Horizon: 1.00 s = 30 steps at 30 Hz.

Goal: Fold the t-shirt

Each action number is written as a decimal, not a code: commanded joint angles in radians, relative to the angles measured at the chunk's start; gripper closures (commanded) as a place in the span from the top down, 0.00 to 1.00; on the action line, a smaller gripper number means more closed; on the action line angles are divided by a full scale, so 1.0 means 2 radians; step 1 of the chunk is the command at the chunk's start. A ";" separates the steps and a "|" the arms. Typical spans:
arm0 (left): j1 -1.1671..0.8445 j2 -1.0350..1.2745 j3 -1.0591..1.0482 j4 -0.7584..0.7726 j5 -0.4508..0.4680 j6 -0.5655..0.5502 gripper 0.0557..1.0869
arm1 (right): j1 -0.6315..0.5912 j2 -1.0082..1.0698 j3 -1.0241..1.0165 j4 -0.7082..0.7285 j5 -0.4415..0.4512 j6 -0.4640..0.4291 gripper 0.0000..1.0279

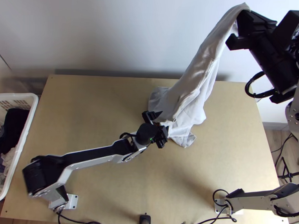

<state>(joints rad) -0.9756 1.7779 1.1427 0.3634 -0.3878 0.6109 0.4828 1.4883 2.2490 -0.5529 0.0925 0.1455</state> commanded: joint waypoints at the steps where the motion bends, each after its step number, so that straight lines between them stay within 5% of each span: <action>1: 0.005 0.050 0.008 0.059 -0.019 -0.003 0.70 | 0.006 -0.007 0.009 -0.017 0.000 0.002 0.03; 3: 0.004 0.050 0.011 0.074 -0.019 0.001 0.02 | 0.006 -0.009 0.009 -0.020 0.001 0.002 0.03; 17: 0.050 -0.181 -0.006 0.035 -0.004 0.018 0.04 | 0.002 -0.022 0.010 -0.026 0.004 0.002 0.03; 25: 0.081 -0.310 0.012 0.006 0.063 0.007 0.04 | 0.005 -0.019 0.010 -0.023 0.003 0.006 0.03; 30: 0.233 -0.261 0.028 0.009 0.153 -0.060 0.04 | 0.011 -0.009 0.010 -0.017 0.004 0.008 0.03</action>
<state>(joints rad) -0.7658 1.2533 1.1690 0.3935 -0.2466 0.6003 0.4911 1.4532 2.2692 -0.5945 0.1005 0.1543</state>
